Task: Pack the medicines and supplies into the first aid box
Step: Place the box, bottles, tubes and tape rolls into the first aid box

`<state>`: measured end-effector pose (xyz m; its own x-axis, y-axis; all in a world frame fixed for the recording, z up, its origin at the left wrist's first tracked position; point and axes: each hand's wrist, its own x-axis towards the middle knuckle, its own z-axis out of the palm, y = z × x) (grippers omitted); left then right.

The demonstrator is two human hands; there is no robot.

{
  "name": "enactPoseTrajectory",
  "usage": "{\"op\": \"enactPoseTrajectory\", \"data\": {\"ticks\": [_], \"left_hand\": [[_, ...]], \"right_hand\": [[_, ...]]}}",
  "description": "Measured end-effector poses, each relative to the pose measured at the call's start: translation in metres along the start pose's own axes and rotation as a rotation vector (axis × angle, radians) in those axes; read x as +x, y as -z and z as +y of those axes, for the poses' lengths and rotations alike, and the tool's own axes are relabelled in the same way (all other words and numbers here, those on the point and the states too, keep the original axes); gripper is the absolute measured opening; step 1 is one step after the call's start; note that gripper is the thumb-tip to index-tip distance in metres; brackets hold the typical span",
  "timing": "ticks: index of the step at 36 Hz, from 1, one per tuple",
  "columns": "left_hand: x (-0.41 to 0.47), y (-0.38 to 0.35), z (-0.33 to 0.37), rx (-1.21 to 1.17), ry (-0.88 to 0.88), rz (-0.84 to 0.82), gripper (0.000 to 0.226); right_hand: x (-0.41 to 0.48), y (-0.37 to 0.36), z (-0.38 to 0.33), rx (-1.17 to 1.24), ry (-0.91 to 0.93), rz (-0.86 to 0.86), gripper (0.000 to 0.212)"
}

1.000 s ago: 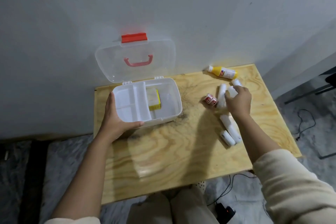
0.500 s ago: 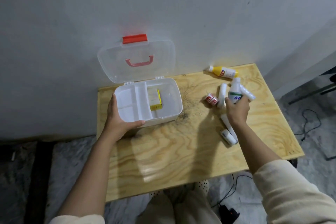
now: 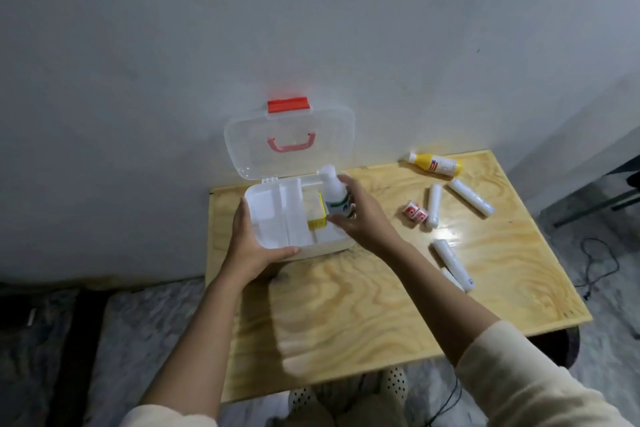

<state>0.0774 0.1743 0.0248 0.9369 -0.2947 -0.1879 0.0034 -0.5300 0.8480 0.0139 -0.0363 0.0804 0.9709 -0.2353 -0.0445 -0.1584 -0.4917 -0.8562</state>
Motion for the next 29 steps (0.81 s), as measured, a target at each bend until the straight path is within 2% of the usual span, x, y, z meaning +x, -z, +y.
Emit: {"op": "enactPoseTrajectory", "data": {"ticks": [8, 13, 21, 29], "left_hand": [[0.000, 0.002, 0.001, -0.035, -0.045, -0.001, 0.125], [0.000, 0.001, 0.006, -0.077, -0.080, 0.016, 0.116], [-0.001, 0.002, 0.008, -0.084, -0.074, 0.022, 0.116], [0.000, 0.003, 0.010, -0.047, -0.070, 0.006, 0.116]], "right_hand": [[0.003, -0.021, 0.002, -0.213, -0.083, -0.064, 0.047], [0.010, -0.023, 0.003, -0.260, -0.102, -0.118, 0.052], [0.010, -0.028, 0.009, -0.361, -0.153, -0.183, 0.064], [0.005, -0.025, 0.006, -0.308, -0.141, -0.140, 0.035]]}}
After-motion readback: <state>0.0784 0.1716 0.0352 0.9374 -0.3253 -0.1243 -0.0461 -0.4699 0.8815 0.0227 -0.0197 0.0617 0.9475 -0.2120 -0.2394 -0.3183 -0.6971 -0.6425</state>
